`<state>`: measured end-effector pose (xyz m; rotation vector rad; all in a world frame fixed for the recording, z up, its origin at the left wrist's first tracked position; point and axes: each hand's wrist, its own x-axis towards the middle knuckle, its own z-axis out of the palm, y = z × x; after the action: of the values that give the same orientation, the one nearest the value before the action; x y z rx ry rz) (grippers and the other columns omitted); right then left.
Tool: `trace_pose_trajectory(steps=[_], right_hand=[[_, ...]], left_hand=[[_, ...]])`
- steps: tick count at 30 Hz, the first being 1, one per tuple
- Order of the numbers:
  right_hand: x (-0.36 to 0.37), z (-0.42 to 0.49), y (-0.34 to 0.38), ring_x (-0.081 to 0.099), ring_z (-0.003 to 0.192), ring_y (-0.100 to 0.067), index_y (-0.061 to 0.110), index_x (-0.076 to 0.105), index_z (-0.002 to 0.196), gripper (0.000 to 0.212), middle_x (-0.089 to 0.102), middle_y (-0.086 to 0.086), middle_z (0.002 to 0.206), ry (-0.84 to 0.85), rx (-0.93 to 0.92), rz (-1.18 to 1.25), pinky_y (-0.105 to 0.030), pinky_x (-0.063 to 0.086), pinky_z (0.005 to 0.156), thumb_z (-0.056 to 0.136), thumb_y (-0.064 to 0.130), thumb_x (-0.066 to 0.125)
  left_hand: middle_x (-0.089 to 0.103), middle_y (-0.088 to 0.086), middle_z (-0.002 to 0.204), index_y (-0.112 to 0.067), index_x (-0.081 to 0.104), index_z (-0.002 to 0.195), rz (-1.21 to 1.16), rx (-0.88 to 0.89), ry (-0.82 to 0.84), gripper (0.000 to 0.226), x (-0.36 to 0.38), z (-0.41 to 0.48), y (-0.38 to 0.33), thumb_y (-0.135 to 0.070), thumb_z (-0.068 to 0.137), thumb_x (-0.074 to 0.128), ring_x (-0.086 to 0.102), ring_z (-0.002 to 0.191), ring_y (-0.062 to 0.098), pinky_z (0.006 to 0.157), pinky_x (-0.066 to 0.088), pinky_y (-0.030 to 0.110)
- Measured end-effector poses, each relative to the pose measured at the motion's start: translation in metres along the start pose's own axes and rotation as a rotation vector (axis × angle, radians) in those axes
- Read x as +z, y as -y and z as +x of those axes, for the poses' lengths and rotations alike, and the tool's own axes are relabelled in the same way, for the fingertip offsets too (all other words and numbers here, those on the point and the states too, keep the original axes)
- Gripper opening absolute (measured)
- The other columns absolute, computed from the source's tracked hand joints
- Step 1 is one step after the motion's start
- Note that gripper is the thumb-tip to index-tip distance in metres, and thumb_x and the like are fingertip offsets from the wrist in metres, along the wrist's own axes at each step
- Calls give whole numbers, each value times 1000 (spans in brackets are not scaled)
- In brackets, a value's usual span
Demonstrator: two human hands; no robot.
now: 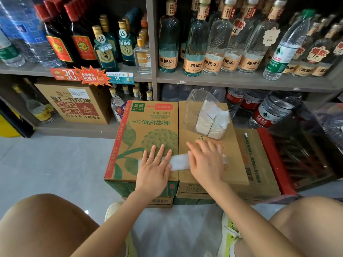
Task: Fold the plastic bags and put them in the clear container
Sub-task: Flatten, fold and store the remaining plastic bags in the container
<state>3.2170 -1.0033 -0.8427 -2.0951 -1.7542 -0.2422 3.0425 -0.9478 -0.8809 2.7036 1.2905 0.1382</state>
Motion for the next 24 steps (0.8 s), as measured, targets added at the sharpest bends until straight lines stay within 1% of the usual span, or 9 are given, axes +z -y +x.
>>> trace_pose_trajectory(steps=[1,3,6,9,14,17,19,21,24], right_hand=[[4,-3,5,60,107,-24,19,67,117,39,66,-3,117,42,-64,-11,-41,40,100,91,27,39],[13,-9,16,43,134,-21,22,52,135,47,49,-1,143,271,-140,2,-48,21,117,97,34,26],[21,-15,11,-4,147,-14,27,3,149,52,0,8,158,501,-109,1,-44,-12,118,100,44,4],[15,-26,-15,-21,143,-15,31,-15,145,51,-20,9,154,522,-44,-105,-45,-16,116,98,48,-5],[0,-36,-57,-28,141,-16,32,-22,144,63,-24,7,154,557,115,-180,-47,-17,116,85,54,-24],[-7,-37,-57,-13,145,-20,31,-7,148,65,-8,0,157,458,100,-110,-47,-11,117,89,58,-16],[-14,-38,-54,16,145,-24,28,22,148,61,21,-4,155,346,17,-43,-46,4,116,97,59,10],[-16,-38,-53,42,134,-21,25,46,139,59,46,1,144,304,-57,54,-43,17,113,92,58,34],[-16,-35,-47,51,112,-17,20,59,129,53,60,5,121,301,-7,197,-39,35,101,86,50,60]], left_hand=[[38,9,150,-19,42,144,-9,-2,-3,54,1,0,0,-40,101,16,31,141,35,117,12,47],[32,7,153,-21,37,147,-16,-4,-21,55,0,0,0,-41,101,13,25,143,34,117,3,45],[37,8,151,-24,38,146,14,-7,-23,52,1,1,-1,-40,100,20,29,141,34,115,9,49],[20,3,157,-29,25,150,-9,-20,21,56,2,0,1,-45,99,9,12,147,29,119,3,51],[7,1,159,-32,11,152,9,-17,31,62,-1,1,0,-48,94,-5,-1,149,27,117,-9,49],[2,0,160,-32,4,151,20,-6,54,64,-3,0,3,-50,91,-10,-6,148,25,116,-12,47],[-1,-1,158,-33,7,152,1,23,54,68,-7,0,10,-53,89,-11,-9,147,22,114,-16,43],[-3,-4,156,-34,9,151,-28,78,69,72,-11,1,21,-59,87,-12,-11,146,19,114,-17,39],[2,-5,156,-34,18,150,-102,111,78,72,-18,9,37,-64,86,4,-5,148,22,115,-16,38]])
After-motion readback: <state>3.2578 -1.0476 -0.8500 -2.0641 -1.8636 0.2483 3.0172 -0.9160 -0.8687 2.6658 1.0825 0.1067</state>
